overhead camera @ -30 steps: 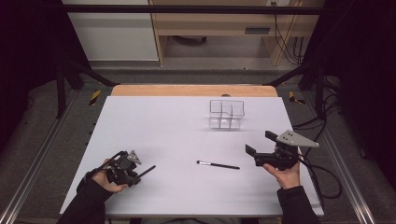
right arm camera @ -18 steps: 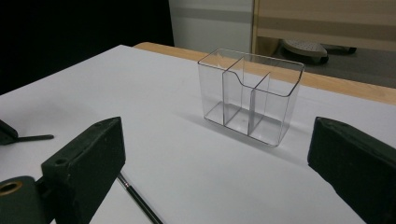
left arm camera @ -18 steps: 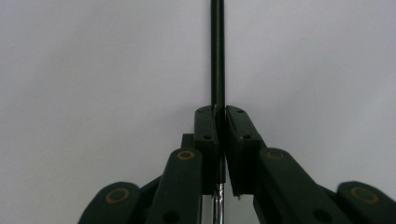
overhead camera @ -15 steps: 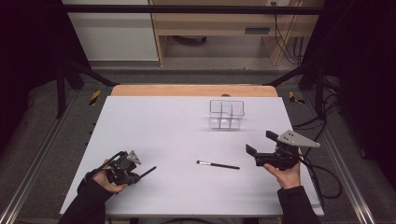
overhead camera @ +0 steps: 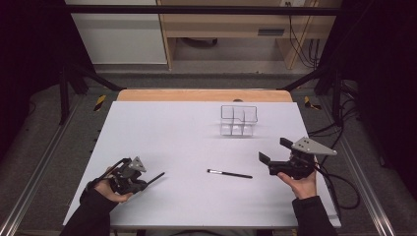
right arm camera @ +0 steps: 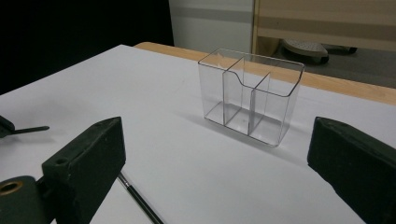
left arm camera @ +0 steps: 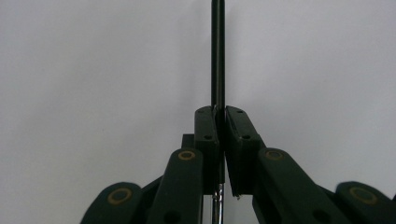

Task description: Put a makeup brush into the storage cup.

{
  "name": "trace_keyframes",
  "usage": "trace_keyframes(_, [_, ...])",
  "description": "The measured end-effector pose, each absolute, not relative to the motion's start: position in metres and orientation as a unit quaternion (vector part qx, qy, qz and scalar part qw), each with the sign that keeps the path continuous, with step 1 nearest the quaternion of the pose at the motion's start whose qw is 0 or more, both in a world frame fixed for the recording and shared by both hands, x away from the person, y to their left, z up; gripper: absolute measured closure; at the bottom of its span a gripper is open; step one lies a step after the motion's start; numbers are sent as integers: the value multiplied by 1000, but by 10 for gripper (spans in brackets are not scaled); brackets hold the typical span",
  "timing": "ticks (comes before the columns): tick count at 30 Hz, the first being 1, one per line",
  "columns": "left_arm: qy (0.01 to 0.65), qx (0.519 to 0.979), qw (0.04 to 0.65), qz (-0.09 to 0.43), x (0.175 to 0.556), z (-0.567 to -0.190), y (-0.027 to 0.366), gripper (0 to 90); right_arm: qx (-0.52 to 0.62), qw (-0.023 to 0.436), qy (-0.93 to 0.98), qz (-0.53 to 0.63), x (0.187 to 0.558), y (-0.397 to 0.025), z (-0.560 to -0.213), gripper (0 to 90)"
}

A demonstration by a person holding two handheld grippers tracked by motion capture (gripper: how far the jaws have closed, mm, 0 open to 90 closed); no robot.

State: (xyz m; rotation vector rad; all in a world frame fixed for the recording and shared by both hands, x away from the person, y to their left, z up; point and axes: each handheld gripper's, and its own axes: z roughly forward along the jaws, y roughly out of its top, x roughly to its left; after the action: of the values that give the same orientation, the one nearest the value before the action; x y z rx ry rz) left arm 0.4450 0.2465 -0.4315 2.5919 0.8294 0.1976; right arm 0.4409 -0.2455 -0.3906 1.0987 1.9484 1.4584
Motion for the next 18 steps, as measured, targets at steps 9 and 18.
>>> trace_keyframes(9, [286,923,246,78,443,-419,241,838,401,233,712,527,441,-243,-391,47])
trace_keyframes(18, [272,918,275,84,444,-404,236,838,391,234,724,518,441,-237,-388,51])
